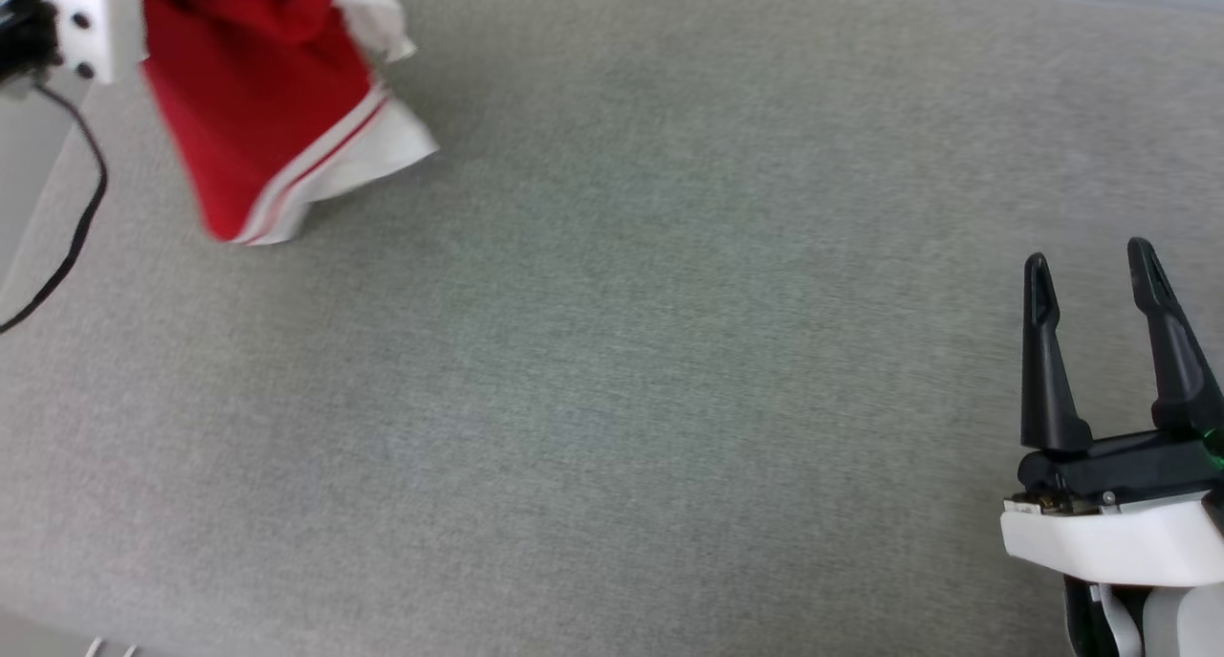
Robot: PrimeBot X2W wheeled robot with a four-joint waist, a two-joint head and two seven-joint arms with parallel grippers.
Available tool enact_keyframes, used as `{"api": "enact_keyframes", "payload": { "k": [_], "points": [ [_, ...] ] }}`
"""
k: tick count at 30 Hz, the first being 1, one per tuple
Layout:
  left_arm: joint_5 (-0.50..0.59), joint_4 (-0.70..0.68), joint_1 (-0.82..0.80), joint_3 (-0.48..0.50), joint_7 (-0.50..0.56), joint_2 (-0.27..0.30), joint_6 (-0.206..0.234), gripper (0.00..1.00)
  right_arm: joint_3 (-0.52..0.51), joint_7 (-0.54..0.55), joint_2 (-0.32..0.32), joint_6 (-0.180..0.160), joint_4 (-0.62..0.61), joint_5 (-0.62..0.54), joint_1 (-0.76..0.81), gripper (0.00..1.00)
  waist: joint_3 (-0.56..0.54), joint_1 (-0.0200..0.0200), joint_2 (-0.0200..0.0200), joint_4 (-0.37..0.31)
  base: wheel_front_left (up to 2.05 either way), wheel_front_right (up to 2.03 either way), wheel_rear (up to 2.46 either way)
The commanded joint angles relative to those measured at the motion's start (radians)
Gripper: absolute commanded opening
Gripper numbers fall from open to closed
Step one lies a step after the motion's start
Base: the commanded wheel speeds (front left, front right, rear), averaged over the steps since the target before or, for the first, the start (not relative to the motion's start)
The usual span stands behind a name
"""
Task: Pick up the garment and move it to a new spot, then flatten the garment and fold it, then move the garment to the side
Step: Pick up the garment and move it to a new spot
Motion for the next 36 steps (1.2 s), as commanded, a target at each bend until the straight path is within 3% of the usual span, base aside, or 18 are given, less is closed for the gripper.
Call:
{"api": "enact_keyframes", "payload": {
  "k": [1,18,25,36],
  "points": [
    [0.007,-0.035,-0.032,-0.022,0.008,-0.018,0.000,0.00,0.001,-0.002,0.001,-0.001,0.010,0.016,0.011,1.00,-0.046,0.0001,-0.0001,-0.046,0.00,0.00,0.00],
    [-0.011,-0.209,-0.173,-0.208,0.029,-0.193,0.000,0.00,-0.004,-0.002,0.001,-0.001,0.040,0.082,0.025,1.00,-0.091,0.0001,-0.0001,-0.272,0.00,0.00,0.00],
    [-0.038,-0.234,-0.093,-0.320,-0.035,-0.248,0.000,0.00,-0.007,-0.002,0.001,-0.001,0.051,0.090,0.028,1.00,-0.071,0.0001,-0.0001,-0.336,0.00,0.00,0.00],
    [-0.063,-0.187,0.161,-0.541,-0.138,-0.350,0.000,0.00,-0.018,-0.002,0.001,-0.001,0.078,0.078,0.021,1.00,-0.043,0.0001,-0.0001,-0.339,0.00,0.00,0.00]
  ]
}}
